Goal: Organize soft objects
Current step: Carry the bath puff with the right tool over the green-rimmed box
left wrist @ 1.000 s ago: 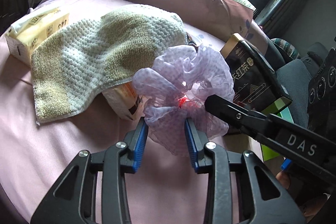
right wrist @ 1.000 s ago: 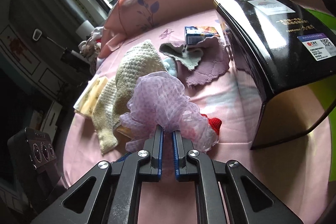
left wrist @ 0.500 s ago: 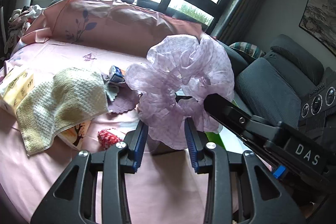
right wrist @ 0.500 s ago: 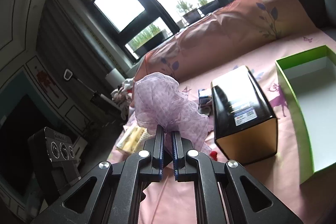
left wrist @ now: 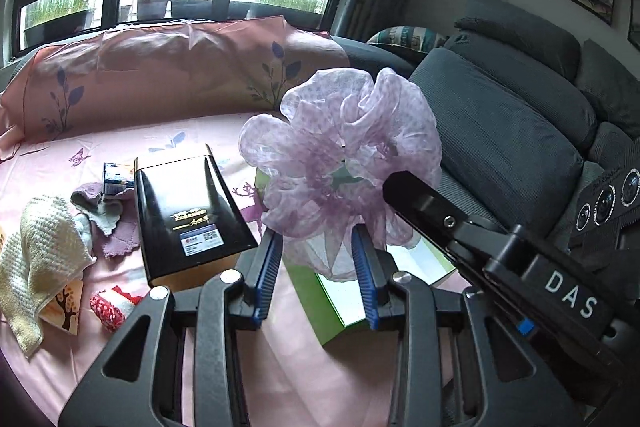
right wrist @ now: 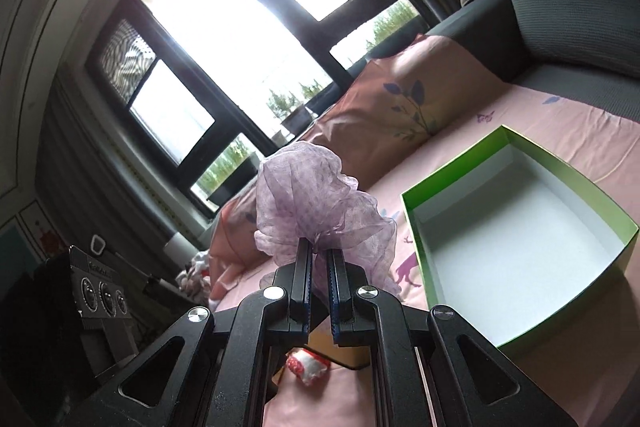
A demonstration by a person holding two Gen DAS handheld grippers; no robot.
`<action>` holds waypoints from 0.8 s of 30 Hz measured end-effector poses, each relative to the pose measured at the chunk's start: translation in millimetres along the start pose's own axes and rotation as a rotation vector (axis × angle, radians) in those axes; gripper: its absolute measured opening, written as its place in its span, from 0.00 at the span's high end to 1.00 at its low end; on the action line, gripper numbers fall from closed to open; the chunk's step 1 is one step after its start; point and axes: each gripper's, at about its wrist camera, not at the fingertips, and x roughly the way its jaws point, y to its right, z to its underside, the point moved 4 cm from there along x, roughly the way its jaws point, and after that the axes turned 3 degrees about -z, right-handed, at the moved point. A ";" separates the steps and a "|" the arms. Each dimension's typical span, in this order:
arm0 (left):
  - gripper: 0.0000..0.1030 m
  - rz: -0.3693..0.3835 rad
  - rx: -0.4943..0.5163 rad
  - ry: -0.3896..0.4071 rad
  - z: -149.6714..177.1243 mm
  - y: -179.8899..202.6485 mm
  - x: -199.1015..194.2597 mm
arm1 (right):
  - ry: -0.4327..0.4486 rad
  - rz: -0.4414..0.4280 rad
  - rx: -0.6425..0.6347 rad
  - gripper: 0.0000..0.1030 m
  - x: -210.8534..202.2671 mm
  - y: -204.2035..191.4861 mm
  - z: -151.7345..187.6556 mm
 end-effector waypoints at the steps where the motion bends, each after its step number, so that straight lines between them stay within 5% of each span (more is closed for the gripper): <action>1: 0.68 -0.001 0.015 -0.002 -0.9 4.3 4.6 | 0.005 0.004 0.020 0.92 -0.8 7.0 -1.5; 12: 0.68 0.030 0.079 -0.104 0.8 35.2 60.3 | 0.033 0.145 0.182 0.92 -3.0 75.4 -8.4; 24: 0.61 0.086 0.063 -0.179 11.5 45.4 91.6 | 0.045 0.245 0.253 0.91 -7.1 105.5 -8.5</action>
